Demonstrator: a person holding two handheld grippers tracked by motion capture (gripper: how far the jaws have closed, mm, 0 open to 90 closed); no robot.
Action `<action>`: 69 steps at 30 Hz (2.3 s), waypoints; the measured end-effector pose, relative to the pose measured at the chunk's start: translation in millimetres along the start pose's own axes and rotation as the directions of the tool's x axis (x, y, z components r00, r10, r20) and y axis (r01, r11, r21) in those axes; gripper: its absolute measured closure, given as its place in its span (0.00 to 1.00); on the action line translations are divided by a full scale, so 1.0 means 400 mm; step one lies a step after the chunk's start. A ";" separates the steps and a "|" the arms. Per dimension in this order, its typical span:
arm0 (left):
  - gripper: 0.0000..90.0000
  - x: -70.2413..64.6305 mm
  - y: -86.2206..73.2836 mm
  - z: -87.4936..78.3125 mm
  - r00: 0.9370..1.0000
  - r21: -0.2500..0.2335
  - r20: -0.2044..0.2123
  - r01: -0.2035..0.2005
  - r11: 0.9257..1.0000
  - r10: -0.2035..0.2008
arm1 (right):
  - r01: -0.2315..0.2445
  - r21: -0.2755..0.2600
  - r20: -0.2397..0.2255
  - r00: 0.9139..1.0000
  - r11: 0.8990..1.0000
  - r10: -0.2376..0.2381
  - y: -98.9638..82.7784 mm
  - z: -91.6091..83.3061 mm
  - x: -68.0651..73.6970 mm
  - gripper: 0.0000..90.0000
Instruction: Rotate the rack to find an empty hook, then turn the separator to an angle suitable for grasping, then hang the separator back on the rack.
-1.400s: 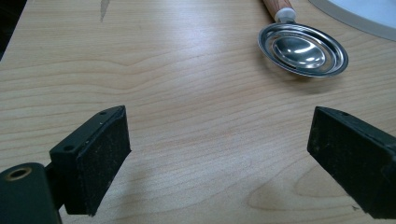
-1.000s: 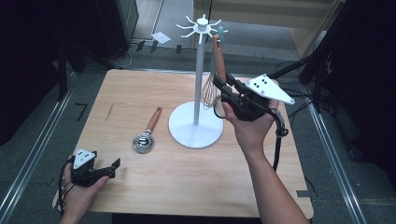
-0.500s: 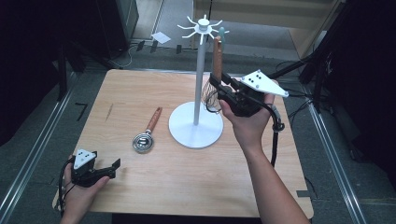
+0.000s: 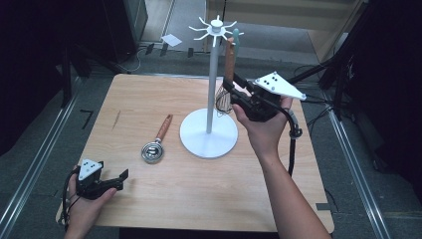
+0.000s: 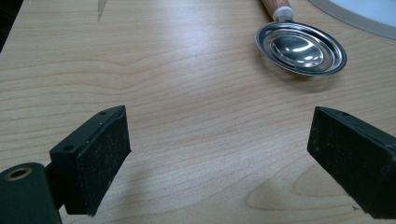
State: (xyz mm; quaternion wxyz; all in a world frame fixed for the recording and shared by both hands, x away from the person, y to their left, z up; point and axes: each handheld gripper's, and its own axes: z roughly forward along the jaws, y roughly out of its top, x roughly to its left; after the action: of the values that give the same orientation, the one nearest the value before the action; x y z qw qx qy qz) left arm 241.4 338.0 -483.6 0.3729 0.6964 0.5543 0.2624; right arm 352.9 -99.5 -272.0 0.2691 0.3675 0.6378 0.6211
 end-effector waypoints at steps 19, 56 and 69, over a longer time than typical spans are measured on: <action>0.07 0.002 0.000 -0.003 1.000 -0.008 -0.001 0.007 1.000 -0.007 | 0.006 -0.001 0.001 1.000 1.000 -0.006 -0.038 -0.063 -0.014 0.60; 0.59 -0.077 0.079 0.067 0.992 -0.028 0.117 0.045 0.999 -0.041 | -0.042 0.169 -0.014 0.999 0.985 0.045 -0.328 -0.086 0.009 0.60; 0.66 -0.082 0.132 0.106 0.991 -0.001 0.131 0.037 0.999 -0.036 | -0.018 0.204 -0.026 0.999 0.979 0.024 -0.368 -0.084 0.024 0.60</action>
State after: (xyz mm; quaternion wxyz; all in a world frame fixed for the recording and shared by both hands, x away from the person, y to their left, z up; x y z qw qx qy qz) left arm 296.9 291.0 -464.0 0.4143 0.7011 0.5408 0.2104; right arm 300.6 -105.8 -413.8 0.2144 0.3910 0.6978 0.5606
